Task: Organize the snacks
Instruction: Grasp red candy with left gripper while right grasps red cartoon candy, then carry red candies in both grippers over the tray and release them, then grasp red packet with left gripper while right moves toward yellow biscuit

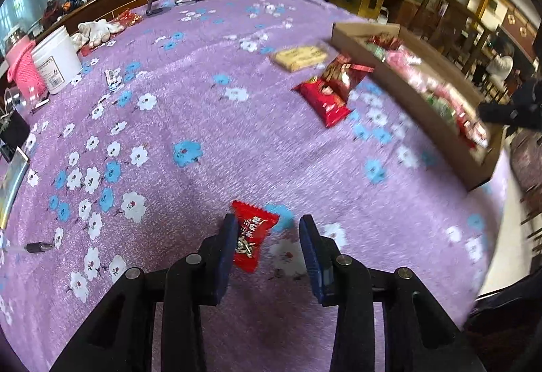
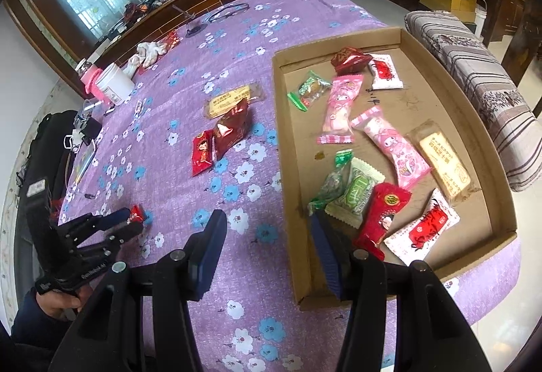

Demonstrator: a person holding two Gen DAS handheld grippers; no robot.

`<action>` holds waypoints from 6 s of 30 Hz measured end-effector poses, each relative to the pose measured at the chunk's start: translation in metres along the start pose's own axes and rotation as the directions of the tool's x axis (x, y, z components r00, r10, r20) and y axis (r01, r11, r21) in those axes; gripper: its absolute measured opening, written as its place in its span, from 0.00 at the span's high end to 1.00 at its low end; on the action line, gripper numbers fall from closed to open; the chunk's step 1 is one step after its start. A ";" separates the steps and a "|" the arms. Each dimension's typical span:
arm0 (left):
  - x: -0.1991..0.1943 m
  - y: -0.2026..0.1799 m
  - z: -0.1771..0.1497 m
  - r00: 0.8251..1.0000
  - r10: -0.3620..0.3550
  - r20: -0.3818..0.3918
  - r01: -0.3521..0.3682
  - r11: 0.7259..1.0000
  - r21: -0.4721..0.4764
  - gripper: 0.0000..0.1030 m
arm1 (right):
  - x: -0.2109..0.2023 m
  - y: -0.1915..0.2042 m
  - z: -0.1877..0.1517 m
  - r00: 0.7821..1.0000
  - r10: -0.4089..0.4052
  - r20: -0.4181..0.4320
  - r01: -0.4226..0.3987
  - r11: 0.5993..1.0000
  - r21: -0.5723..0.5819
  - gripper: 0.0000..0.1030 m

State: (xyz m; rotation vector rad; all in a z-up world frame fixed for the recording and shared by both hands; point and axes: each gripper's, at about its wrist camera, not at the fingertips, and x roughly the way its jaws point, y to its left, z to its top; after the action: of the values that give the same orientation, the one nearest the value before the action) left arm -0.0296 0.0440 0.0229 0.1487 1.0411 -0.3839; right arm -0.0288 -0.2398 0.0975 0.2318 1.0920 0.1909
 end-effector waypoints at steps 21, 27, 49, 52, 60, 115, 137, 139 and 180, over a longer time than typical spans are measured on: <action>-0.033 0.051 -0.030 0.998 -0.036 0.058 0.049 0.968 -0.245 0.83 | 0.094 0.092 0.058 0.985 0.078 -0.154 -0.099 0.985 -0.138 0.51; -0.041 0.061 -0.040 0.999 -0.011 0.046 0.022 0.967 -0.254 0.83 | 0.138 0.103 0.069 0.982 0.011 -0.190 -0.040 0.988 -0.152 0.53; -0.021 0.007 0.003 0.993 -0.106 0.050 0.112 0.984 -0.141 0.83 | 0.096 0.095 -0.005 0.971 0.116 -0.208 -0.152 0.974 -0.169 0.82; -0.018 -0.010 0.011 0.992 -0.120 0.045 0.125 0.986 -0.112 0.83 | 0.083 0.085 -0.005 0.976 0.123 -0.182 -0.154 0.974 -0.164 0.81; -0.018 -0.049 0.029 0.989 -0.140 0.042 0.141 0.989 -0.034 0.83 | 0.052 0.052 -0.001 0.985 0.139 -0.106 -0.152 0.980 -0.131 0.81; 0.043 -0.253 0.114 0.946 -0.308 -0.102 0.324 0.910 0.258 0.83 | -0.002 -0.164 0.019 1.000 0.018 -0.005 -0.017 0.978 0.208 0.80; 0.019 -0.223 0.118 0.947 -0.322 -0.023 0.319 0.924 0.212 0.74 | -0.017 -0.149 0.023 0.997 -0.035 0.063 0.022 0.980 0.196 0.77; 0.015 -0.211 0.120 0.947 -0.320 -0.006 0.315 0.930 0.188 0.74 | -0.018 -0.144 0.023 0.997 -0.032 0.066 0.019 0.981 0.193 0.77; 0.043 -0.021 0.074 0.999 0.035 -0.024 -0.038 0.990 -0.136 0.70 | -0.001 -0.033 0.065 0.991 0.128 -0.037 -0.130 0.990 -0.049 0.70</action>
State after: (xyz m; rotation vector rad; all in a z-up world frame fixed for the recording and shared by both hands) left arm 0.0413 -0.0078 0.0243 0.0491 1.0810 -0.2771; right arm 0.0298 -0.2777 0.1174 0.2541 1.1045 0.3390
